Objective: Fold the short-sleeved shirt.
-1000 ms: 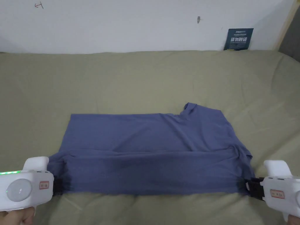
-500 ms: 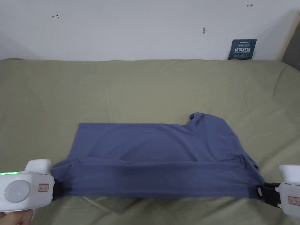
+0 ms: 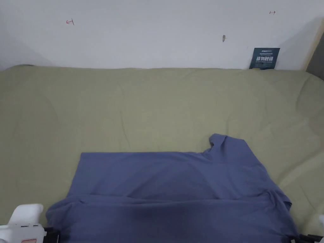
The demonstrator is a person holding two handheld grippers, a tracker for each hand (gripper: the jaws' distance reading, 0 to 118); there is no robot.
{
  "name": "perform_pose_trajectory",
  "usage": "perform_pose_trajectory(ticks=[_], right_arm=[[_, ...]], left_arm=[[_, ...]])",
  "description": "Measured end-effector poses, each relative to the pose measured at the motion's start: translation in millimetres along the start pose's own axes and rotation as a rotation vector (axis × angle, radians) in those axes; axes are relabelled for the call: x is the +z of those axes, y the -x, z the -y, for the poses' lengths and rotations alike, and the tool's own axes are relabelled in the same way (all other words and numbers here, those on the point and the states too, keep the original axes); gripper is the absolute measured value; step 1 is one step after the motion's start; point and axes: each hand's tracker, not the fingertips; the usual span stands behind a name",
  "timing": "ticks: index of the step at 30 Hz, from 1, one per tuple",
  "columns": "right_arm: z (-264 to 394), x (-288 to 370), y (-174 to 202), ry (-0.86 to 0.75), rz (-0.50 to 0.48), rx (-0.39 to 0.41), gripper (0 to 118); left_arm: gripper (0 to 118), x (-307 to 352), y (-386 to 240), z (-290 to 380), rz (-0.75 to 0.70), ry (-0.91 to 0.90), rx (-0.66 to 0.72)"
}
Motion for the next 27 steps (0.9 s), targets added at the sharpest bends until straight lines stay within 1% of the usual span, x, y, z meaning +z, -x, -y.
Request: perform_pose_trajectory(ticks=[1,2,3,4,5,6,7,8,9,11,13,14,15,16,17,18,19,21,23,24,26,27], right_arm=[[0,-1,1,-0.005,0.003,0.003,18],[-2,-1,1,-0.007,0.002,0.002,56],[-5,-2,2,-0.002,0.006,-0.004,96],[-7,-3,3,0.006,0.041,-0.004,117],[-9,-2,3,0.019,0.065,0.006,118],[-7,4,2,-0.024,0.029,0.001,118],[-11,10,3,-0.044,0.025,0.014,114],[-11,14,2,-0.045,0.058,-0.015,110],[-13,15,3,-0.059,0.061,-0.034,112],[-20,14,5,-0.115,0.049,-0.046,114],[-49,22,6,-0.155,0.084,-0.055,112],[-58,21,8,-0.183,0.075,-0.06,103],[-68,18,10,-0.199,0.076,-0.076,87],[-79,14,12,-0.22,0.074,-0.097,64],[-88,8,14,-0.233,0.069,-0.115,21],[-99,-1,17,-0.234,0.079,-0.11,3],[-108,-8,22,-0.276,0.121,-0.11,3],[-127,-24,22,-0.235,0.099,-0.081,3],[-143,-41,25,-0.225,0.114,-0.052,3],[-150,-52,22,-0.216,0.118,-0.04,3],[-165,-69,19,-0.203,0.118,-0.037,3],[-172,-78,19,-0.195,0.121,-0.024,3]], left_arm=[[6,-2,2,-1,0.004,-0.001,0.01],[19,-3,3,-2,0.01,-0.005,0.025],[51,-3,4,-2,0.026,-0.017,0.031],[80,-1,6,-2,0.034,-0.038,0.016],[93,1,6,-2,0.0,-0.05,-0.002],[93,1,6,-3,-0.041,-0.051,-0.011],[118,3,8,-3,-0.071,-0.071,-0.007],[118,9,7,-4,-0.072,-0.121,0.0],[118,12,7,-8,-0.084,-0.124,-0.004],[118,15,4,-22,-0.079,-0.153,0.013],[115,13,-1,-44,-0.066,-0.188,0.026],[108,11,-2,-58,-0.054,-0.201,0.035],[98,7,-7,-69,-0.028,-0.213,0.03],[82,0,-13,-81,-0.03,-0.221,0.031],[41,-7,-18,-92,-0.03,-0.226,0.032],[0,-15,-24,-107,-0.025,-0.23,0.025],[0,-26,-30,-119,-0.028,-0.236,0.019],[0,-45,-35,-145,-0.037,-0.237,0.007],[0,-67,-37,-170,-0.02,-0.215,0.012],[0,-78,-39,-181,-0.035,-0.212,0.016],[0,-97,-37,-200,-0.051,-0.198,0.013],[4,-109,-35,-208,-0.059,-0.179,0.019]])
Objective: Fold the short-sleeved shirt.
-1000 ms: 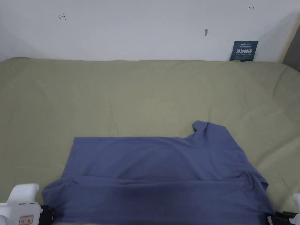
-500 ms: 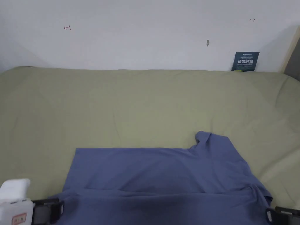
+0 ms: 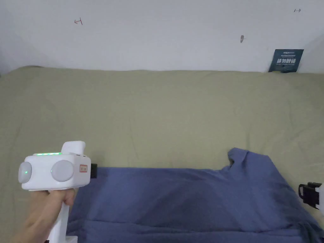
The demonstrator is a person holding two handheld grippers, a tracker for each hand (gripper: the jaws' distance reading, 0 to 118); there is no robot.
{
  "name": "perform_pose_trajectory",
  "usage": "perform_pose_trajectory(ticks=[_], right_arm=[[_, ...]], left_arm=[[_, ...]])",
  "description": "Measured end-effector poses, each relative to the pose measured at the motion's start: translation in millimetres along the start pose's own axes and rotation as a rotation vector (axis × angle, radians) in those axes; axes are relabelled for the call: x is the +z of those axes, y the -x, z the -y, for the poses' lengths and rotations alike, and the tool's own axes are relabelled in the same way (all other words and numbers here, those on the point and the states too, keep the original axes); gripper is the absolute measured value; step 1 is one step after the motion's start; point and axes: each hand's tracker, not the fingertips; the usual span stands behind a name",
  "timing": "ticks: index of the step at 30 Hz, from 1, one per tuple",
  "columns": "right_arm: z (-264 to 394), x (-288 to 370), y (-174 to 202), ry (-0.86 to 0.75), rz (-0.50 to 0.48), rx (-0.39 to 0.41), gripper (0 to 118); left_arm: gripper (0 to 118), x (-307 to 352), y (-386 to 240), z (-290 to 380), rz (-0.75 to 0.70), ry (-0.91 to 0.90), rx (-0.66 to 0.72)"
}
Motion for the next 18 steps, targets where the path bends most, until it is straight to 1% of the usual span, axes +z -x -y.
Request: perform_pose_trajectory(ticks=[1,2,3,4,5,6,7,10,11,12,13,14,15,16,17,18], right_arm=[[-3,-10,3,0.002,0.004,0.012,3],[-7,-19,4,0.009,0.01,0.021,3],[-11,-29,3,0.02,0.011,0.023,3],[-15,-37,3,0.028,0.011,0.026,3],[-18,-45,5,0.036,0.016,0.031,3],[-21,-52,5,0.041,0.021,0.03,3],[-23,-56,4,0.043,0.019,0.03,3],[-29,-68,4,0.059,0.019,0.034,3],[-29,-70,3,0.063,0.021,0.04,3],[-30,-72,2,0.068,0.021,0.046,3],[-30,-73,1,0.071,0.026,0.049,3],[-31,-74,-1,0.076,0.03,0.051,3],[-31,-73,-3,0.078,0.033,0.05,3],[-31,-75,-7,0.078,0.031,0.048,3],[-32,-77,-11,0.079,0.031,0.048,3],[-33,-77,-13,0.077,0.033,0.046,3]], left_arm=[[24,-12,1,-5,-0.016,0.017,0.008],[75,-22,2,-8,-0.022,0.026,-0.003],[110,-29,3,-11,-0.048,0.04,-0.011],[118,-39,3,-13,-0.078,0.068,-0.024],[118,-48,3,-15,-0.088,0.091,-0.034],[118,-51,6,-17,-0.085,0.068,-0.038],[118,-55,8,-16,-0.115,0.095,-0.043],[118,-68,13,-12,-0.102,0.158,-0.051],[117,-71,11,-10,-0.103,0.162,-0.055],[113,-72,11,-9,-0.105,0.161,-0.057],[104,-72,13,-7,-0.094,0.158,-0.06],[88,-70,14,-6,-0.052,0.15,-0.052],[82,-68,7,-9,-0.066,0.152,-0.046],[71,-65,6,-9,-0.062,0.144,-0.056],[32,-62,5,-9,-0.05,0.124,-0.071],[2,-60,4,-10,-0.014,0.122,-0.056]])
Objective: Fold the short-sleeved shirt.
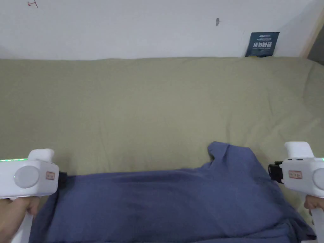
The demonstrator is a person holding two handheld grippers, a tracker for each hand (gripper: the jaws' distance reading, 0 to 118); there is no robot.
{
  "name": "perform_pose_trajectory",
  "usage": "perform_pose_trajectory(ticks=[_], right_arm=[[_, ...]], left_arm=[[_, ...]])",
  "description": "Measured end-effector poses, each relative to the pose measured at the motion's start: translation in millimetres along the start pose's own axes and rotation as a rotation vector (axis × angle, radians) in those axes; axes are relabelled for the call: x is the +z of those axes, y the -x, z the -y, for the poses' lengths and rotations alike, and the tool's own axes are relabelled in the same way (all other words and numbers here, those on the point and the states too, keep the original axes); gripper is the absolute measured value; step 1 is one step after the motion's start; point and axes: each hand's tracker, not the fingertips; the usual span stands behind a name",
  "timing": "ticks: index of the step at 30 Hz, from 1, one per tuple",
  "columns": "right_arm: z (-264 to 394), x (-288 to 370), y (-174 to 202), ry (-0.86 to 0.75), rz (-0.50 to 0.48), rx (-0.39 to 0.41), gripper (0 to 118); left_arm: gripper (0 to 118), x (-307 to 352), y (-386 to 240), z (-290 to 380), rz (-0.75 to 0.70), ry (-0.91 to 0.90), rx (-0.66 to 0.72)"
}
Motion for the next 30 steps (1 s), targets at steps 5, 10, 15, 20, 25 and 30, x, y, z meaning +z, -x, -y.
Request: perform_pose_trajectory(ticks=[5,10,15,20,25,30], right_arm=[[-12,-6,-5,0.023,-0.054,-0.021,96],[-9,-50,-6,0.182,-0.048,0.04,110],[-12,-74,-10,0.244,-0.044,0.051,95],[-22,-41,-17,0.183,-0.115,0.024,3],[-12,9,7,0.103,-0.103,0.052,3],[-8,66,0,0.042,-0.167,0.014,3]], left_arm=[[2,-4,-9,-2,-0.028,0.011,-0.01],[2,-4,-10,-3,-0.025,0.012,-0.004],[2,-6,-10,-5,-0.017,0.015,0.005],[2,0,-13,-5,-0.015,0.011,-0.004],[2,26,-5,4,0.01,-0.007,0.008],[2,76,7,23,0.043,-0.056,0.032]])
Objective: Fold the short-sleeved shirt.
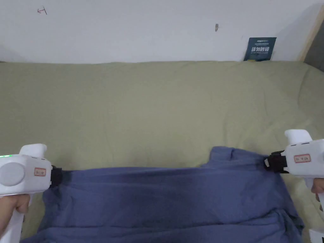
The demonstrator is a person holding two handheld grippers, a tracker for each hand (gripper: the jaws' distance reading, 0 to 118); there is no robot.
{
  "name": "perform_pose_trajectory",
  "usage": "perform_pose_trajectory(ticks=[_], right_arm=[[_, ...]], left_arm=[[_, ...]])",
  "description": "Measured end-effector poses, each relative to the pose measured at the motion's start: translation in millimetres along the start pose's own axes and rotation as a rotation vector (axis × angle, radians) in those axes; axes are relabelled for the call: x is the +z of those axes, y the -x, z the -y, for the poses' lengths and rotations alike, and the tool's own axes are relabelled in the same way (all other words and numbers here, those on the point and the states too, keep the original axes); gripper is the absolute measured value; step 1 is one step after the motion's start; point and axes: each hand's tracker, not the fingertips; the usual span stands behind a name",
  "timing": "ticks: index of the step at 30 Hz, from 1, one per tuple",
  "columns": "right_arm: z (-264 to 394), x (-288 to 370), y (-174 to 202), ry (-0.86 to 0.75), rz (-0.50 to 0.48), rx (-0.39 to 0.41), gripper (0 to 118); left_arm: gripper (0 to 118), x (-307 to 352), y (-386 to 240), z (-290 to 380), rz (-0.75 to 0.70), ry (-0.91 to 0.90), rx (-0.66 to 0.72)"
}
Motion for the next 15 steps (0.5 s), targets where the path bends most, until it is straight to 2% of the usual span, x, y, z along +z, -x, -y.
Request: perform_pose_trajectory(ticks=[7,10,15], right_arm=[[54,73,-3,-0.066,-0.041,-0.032,3],[92,94,1,-0.069,-0.043,-0.01,3],[153,111,2,-0.067,-0.037,-0.018,3]], left_arm=[[2,73,20,54,0.055,-0.063,0.013],[2,96,23,87,0.073,-0.072,0.006],[2,116,32,143,0.069,-0.089,-0.032]])
